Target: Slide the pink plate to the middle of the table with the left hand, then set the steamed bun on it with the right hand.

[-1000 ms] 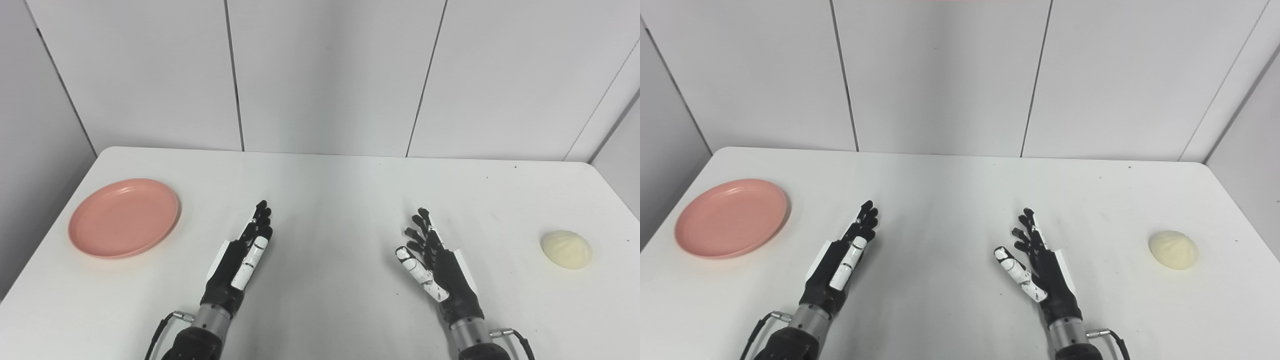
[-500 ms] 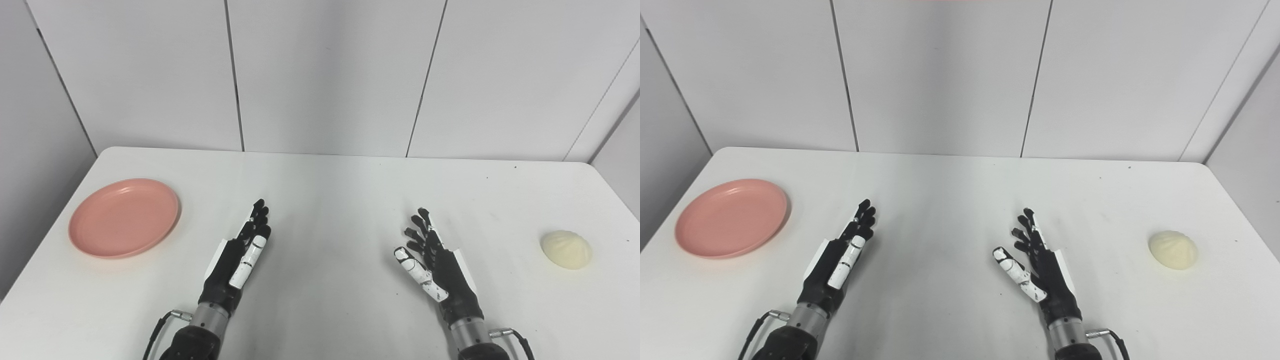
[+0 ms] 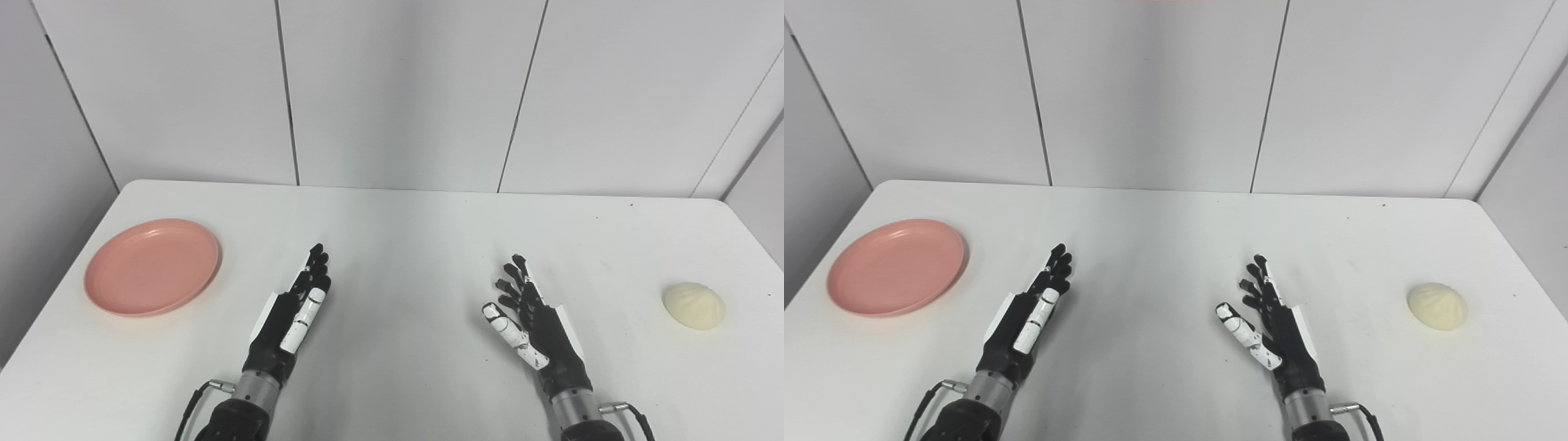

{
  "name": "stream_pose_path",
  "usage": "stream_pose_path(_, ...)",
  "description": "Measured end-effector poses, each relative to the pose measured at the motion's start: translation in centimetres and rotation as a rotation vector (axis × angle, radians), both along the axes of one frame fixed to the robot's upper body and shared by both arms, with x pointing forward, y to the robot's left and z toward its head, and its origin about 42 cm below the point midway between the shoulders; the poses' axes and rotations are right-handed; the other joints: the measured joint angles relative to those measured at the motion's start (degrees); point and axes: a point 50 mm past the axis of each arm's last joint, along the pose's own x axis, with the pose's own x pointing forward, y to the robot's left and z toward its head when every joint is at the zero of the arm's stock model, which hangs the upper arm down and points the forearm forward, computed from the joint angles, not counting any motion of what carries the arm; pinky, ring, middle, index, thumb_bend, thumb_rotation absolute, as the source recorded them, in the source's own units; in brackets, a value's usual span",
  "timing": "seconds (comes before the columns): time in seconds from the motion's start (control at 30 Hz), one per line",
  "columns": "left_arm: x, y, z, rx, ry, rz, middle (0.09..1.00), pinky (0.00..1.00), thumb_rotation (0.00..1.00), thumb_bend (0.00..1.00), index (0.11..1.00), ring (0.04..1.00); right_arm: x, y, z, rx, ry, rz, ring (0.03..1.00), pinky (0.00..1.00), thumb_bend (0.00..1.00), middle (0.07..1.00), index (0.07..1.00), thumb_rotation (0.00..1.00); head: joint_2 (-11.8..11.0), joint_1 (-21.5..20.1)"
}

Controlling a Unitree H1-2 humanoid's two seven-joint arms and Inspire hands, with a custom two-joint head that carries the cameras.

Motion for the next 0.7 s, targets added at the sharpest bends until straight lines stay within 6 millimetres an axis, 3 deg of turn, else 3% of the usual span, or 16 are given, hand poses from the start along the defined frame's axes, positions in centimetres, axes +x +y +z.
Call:
stream_pose_path(0.27,0.0,0.0,0.0,0.008,-0.001,0.000,1.000,0.97,0.91,0.63,1.000,1.000,0.0,0.0,0.0,0.008,0.000,0.000,0.890,0.86,0.47,0.954,1.000,0.69,-0.7,1.5)
stream_pose_path(0.47,0.8,-0.1,-0.1,0.022,-0.008,0.022,1.000,0.97,0.91,0.62,1.000,1.000,0.6,-0.1,0.0,0.021,-0.021,0.012,0.890,0.86,0.45,0.956,1.000,0.67,-2.6,5.8)
stream_pose_path(0.7,2.3,0.0,0.4,-0.002,-0.076,0.073,1.000,0.99,0.89,0.65,1.000,1.000,1.7,-1.0,0.2,0.028,-0.053,0.034,0.920,0.91,0.47,0.971,1.000,0.73,-4.6,11.0)
